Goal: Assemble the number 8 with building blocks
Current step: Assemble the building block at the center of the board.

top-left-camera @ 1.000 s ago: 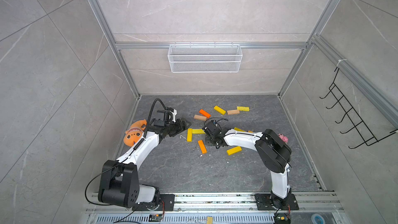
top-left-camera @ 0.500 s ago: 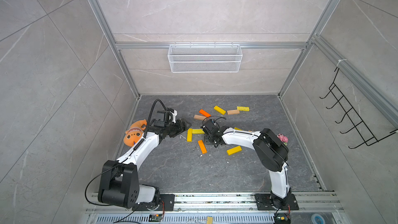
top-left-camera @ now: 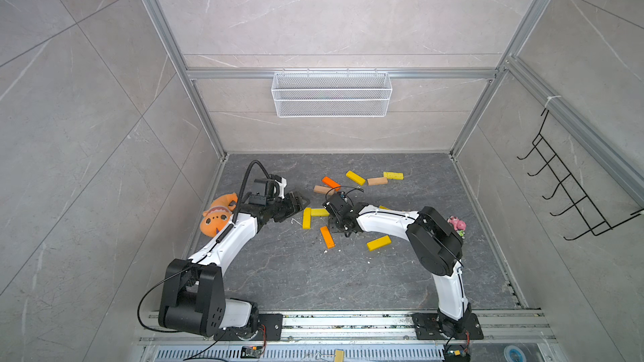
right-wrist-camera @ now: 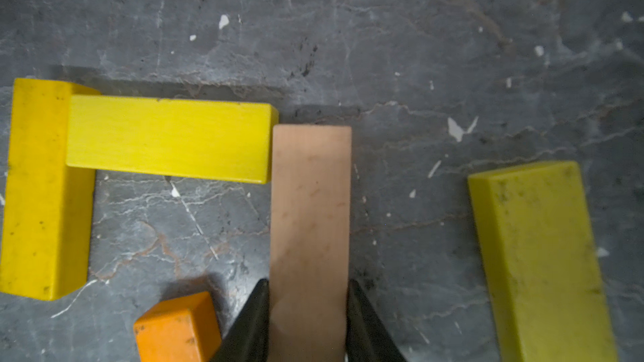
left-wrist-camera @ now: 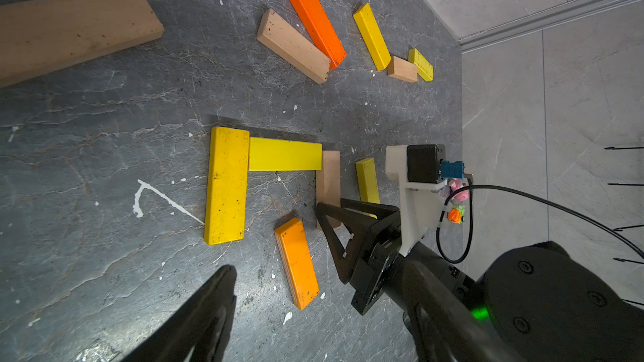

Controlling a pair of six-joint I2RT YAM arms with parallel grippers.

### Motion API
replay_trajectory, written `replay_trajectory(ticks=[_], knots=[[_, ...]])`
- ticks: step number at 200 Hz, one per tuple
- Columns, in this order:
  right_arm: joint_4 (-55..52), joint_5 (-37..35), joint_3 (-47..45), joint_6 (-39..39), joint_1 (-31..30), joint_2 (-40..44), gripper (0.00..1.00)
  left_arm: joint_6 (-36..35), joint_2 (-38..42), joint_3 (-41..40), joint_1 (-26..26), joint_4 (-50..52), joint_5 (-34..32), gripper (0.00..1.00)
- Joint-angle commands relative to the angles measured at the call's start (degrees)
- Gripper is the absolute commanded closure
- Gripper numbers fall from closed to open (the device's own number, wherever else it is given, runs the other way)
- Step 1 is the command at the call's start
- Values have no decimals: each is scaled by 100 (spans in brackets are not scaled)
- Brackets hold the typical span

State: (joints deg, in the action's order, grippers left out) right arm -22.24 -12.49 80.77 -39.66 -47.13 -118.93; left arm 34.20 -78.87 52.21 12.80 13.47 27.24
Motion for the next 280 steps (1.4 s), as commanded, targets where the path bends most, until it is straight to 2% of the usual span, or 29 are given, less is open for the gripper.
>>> replay_trajectory(ticks=[1,236,280], knots=[[-152,-30,148,-41,-42,-203,65,-159,196,19,-31,-8,132,22],[-212,-234,284,13,-41,-376,63,-162,205,46,-32,76,108,22],[-201,-204,294,54,-39,-350,51,-171,214,45,-32,100,106,22]])
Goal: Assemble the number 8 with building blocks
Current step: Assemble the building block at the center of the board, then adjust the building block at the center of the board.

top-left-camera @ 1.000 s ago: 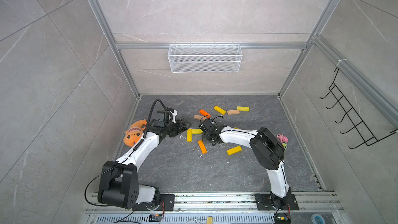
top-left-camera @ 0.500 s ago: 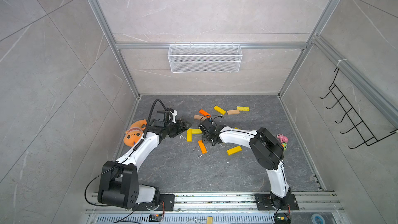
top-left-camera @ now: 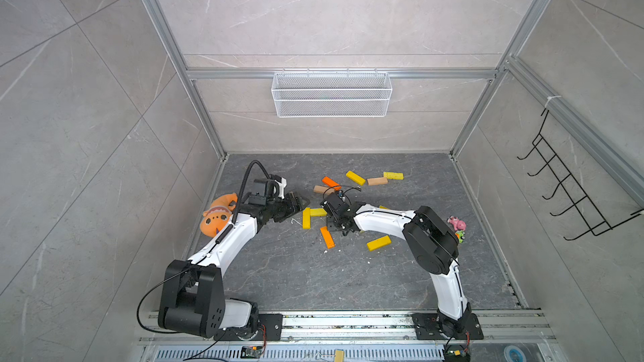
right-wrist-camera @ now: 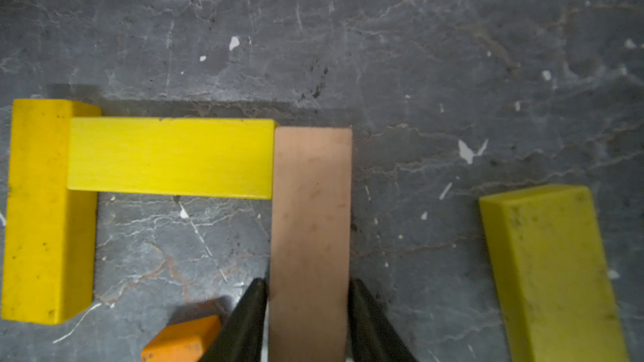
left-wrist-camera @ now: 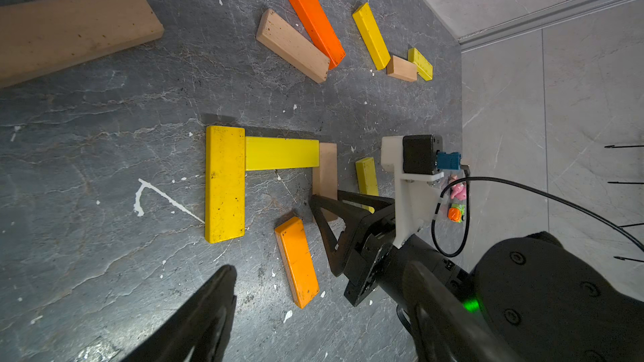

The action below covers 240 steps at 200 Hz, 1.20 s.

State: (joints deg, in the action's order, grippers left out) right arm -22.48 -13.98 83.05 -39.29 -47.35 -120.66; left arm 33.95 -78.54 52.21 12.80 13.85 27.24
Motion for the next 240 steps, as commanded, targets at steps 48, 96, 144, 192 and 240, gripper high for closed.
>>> replay_trajectory(ticks=[48,96,144,192,240], knots=[[-169,-79,6,20,-17,-75,46,-135,190,57,-32,99,104,22],[-104,-140,-273,291,-136,459,46,-162,301,8,-32,222,41,22],[-76,-308,-846,660,-471,1277,42,-252,576,-13,-32,636,-146,22],[-116,915,-1404,1983,-565,2053,45,-160,1125,-163,-41,989,-459,22],[-579,1115,-992,2441,-570,1826,45,133,1751,-573,-76,1117,-642,22]])
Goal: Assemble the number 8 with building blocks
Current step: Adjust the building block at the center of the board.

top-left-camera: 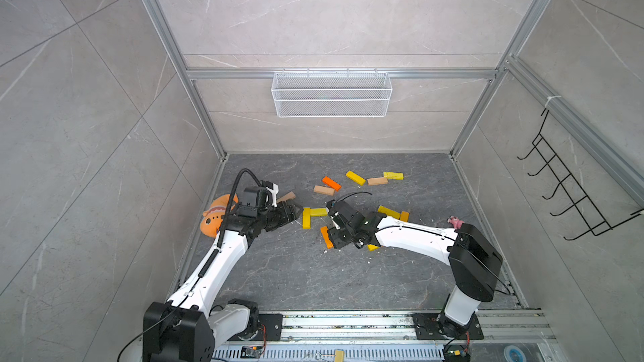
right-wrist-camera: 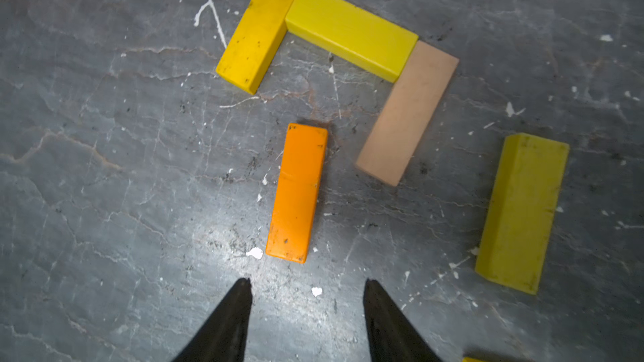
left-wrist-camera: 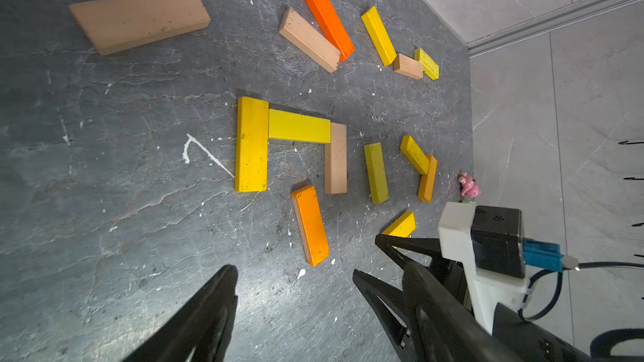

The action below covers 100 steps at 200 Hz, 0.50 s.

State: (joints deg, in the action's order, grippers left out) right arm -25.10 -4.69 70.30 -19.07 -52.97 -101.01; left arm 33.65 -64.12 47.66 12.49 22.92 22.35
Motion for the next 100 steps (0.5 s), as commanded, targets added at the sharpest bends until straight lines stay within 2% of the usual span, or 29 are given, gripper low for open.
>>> replay_trajectory(ticks=[1,52,62,100], knots=[[-327,187,291,425,-10,-152,45,170,324,-122,-45,216,-156,23],[-501,159,901,928,6,-872,45,89,928,-125,-47,883,-455,24],[-528,150,980,979,23,-974,45,74,1059,-108,-46,1015,-578,19],[-635,267,1285,1096,86,-1359,47,-56,1206,-19,-71,1385,-855,18]])
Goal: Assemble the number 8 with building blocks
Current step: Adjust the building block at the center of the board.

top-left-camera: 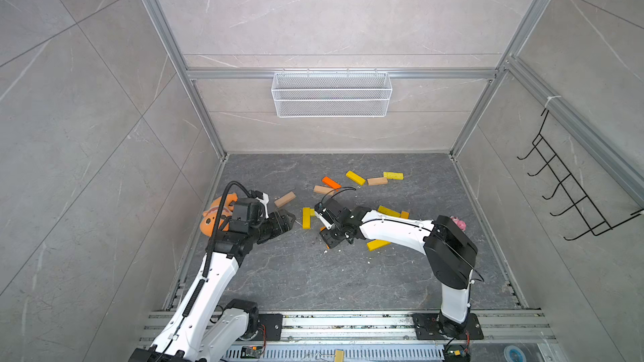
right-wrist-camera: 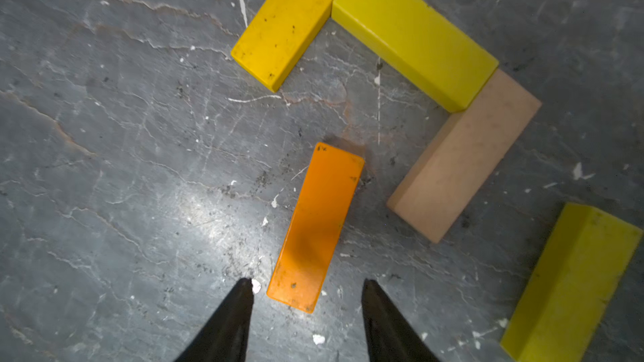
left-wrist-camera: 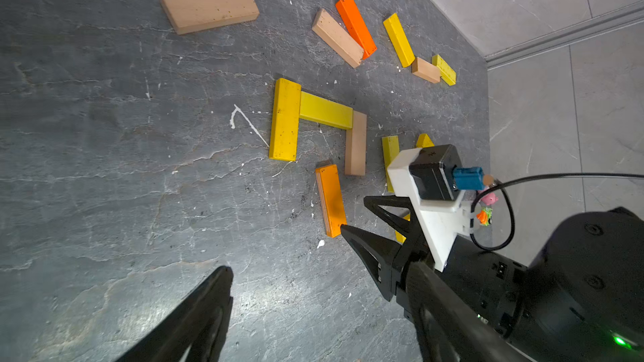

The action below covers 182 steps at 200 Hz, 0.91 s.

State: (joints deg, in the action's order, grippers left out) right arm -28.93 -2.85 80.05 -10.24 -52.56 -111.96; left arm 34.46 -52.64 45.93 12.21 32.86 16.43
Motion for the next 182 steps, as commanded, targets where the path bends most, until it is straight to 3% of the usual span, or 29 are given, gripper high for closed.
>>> replay_trajectory(ticks=[1,62,126,182], knots=[[-262,83,314,219,48,-278,47,-144,60,158,-43,398,-263,18],[-338,100,607,311,81,-697,49,-380,159,433,-328,883,-680,18],[-532,135,944,487,109,-1043,53,-652,210,609,-983,1200,-245,18],[-627,65,1188,842,110,-1226,62,-909,132,696,-1218,1286,-39,18]])
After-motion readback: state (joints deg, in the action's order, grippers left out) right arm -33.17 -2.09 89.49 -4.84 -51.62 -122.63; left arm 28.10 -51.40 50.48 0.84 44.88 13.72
